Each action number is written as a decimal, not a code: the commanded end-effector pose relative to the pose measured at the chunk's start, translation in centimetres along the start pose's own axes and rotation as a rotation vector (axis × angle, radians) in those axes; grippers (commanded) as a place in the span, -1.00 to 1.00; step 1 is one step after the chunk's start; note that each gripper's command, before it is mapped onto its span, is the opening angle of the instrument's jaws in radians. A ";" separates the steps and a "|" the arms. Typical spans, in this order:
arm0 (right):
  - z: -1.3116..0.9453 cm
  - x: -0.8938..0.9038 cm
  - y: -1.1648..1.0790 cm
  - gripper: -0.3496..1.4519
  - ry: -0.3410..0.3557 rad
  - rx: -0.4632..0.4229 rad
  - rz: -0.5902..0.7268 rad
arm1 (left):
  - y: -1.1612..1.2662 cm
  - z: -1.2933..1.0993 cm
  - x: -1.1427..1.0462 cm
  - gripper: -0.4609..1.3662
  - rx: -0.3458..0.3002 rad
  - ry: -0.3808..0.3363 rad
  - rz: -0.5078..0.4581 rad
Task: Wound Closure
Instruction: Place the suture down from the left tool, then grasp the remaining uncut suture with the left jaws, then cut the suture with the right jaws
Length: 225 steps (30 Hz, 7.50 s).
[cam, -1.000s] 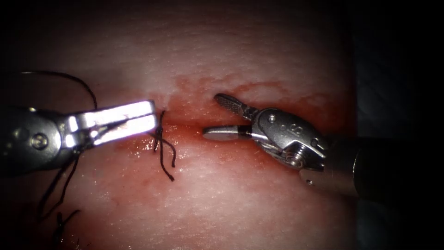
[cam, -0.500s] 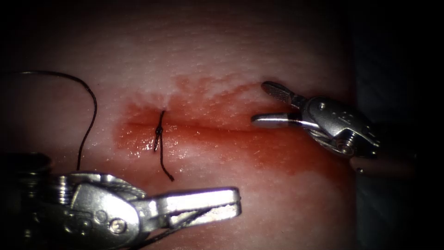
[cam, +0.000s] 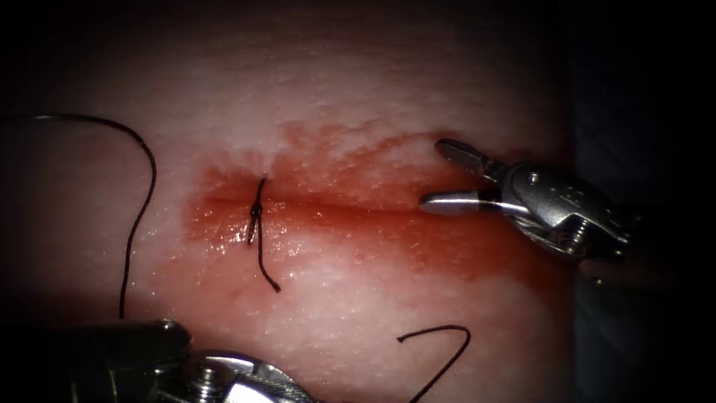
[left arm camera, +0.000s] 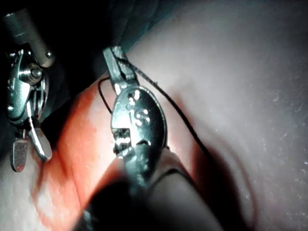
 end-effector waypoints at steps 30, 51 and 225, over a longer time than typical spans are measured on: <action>0.01 -0.05 -0.03 0.74 -0.024 0.007 -0.047 | 0.34 -0.32 -0.70 -0.19 -0.021 -0.198 -0.651; 0.04 -0.04 -0.04 0.78 -0.050 0.008 -0.054 | -0.41 -0.83 -0.17 0.70 -0.064 -0.437 -0.861; 0.48 -0.30 -0.42 0.59 0.042 0.270 -0.335 | -1.12 -1.10 -1.27 -0.88 0.049 -0.876 -0.028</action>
